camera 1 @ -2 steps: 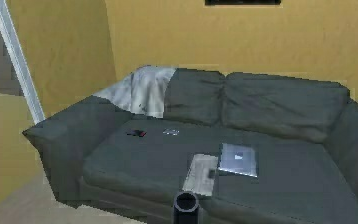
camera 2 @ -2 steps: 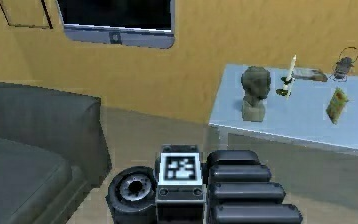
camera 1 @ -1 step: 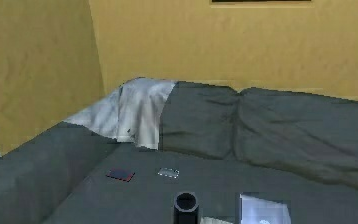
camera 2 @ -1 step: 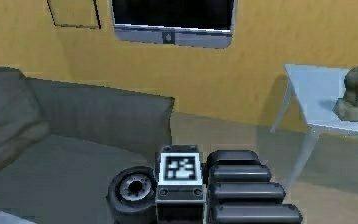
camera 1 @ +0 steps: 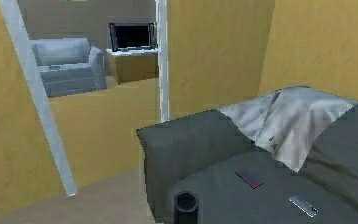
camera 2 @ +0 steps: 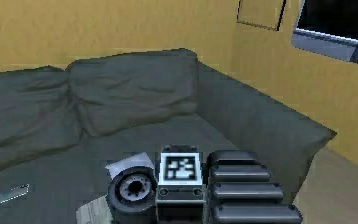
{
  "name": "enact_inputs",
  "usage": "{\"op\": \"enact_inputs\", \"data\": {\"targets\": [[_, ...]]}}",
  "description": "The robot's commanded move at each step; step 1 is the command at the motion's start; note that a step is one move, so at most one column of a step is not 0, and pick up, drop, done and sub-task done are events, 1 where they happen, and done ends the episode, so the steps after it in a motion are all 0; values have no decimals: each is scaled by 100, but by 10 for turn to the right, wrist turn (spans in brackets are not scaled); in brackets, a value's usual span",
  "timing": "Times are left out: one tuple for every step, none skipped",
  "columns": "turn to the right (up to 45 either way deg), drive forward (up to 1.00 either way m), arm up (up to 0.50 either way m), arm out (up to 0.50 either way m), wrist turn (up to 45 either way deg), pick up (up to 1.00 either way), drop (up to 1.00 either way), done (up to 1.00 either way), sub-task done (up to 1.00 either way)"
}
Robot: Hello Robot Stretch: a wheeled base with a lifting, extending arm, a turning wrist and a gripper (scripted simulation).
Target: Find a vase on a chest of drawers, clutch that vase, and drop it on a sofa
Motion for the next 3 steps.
{"op": "enact_inputs", "data": {"targets": [[-450, 0, 0, 0, 0, 0, 0, 0, 0], [-420, 0, 0, 0, 0, 0, 0, 0, 0], [450, 0, 0, 0, 0, 0, 0, 0, 0]]}}
